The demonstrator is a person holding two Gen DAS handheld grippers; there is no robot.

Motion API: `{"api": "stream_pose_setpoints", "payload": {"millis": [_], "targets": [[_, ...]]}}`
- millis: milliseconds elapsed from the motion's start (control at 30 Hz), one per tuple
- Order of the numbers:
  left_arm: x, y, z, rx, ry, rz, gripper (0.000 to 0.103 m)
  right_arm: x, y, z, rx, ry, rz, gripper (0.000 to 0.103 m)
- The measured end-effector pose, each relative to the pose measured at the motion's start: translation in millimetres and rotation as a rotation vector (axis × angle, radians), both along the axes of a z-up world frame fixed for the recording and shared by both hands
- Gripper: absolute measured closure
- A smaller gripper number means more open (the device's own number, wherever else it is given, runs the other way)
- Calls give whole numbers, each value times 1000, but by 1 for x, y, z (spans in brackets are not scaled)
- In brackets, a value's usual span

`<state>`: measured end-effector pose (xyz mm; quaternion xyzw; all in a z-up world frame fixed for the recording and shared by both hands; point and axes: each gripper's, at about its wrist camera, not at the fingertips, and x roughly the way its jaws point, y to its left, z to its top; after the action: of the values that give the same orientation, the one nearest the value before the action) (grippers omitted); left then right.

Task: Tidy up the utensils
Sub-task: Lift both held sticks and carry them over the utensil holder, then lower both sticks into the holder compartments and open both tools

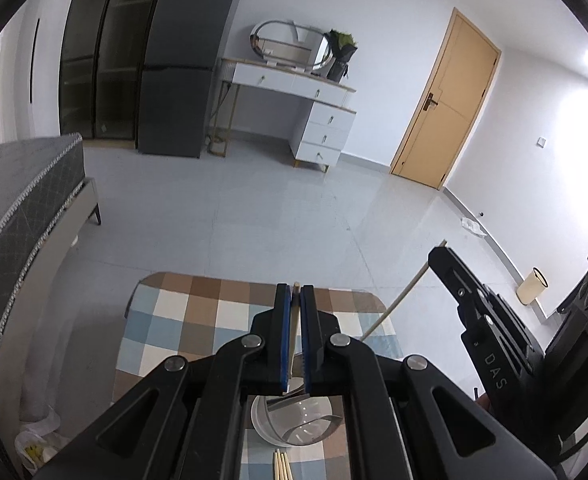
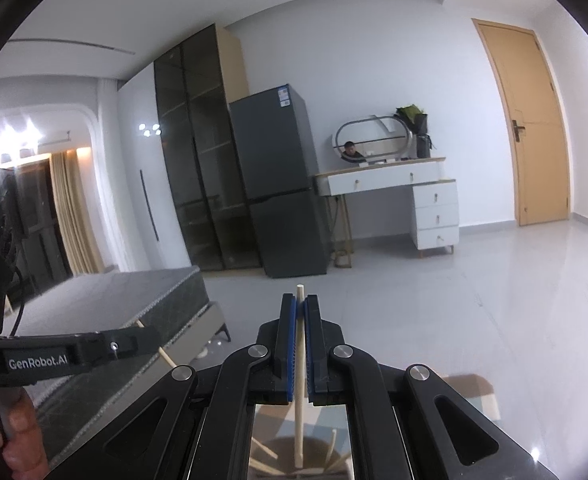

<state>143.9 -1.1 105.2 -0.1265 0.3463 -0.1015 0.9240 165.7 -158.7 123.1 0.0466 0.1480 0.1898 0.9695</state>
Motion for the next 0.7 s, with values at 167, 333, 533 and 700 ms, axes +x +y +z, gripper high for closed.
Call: {"api": "stream_pose_setpoints", "payload": {"millis": [167, 333, 533, 700], "targets": [[8, 4, -19, -17, 42, 2, 103, 9, 3, -15, -10, 12, 17, 100], [12, 3, -23, -23, 63, 0, 103, 15, 5, -27, -30, 20, 23, 100], [15, -2, -27, -23, 79, -2, 103, 14, 6, -42, -43, 52, 33, 100], [18, -4, -36, -20, 107, -14, 103, 10, 7, -50, -64, 67, 47, 100]]}}
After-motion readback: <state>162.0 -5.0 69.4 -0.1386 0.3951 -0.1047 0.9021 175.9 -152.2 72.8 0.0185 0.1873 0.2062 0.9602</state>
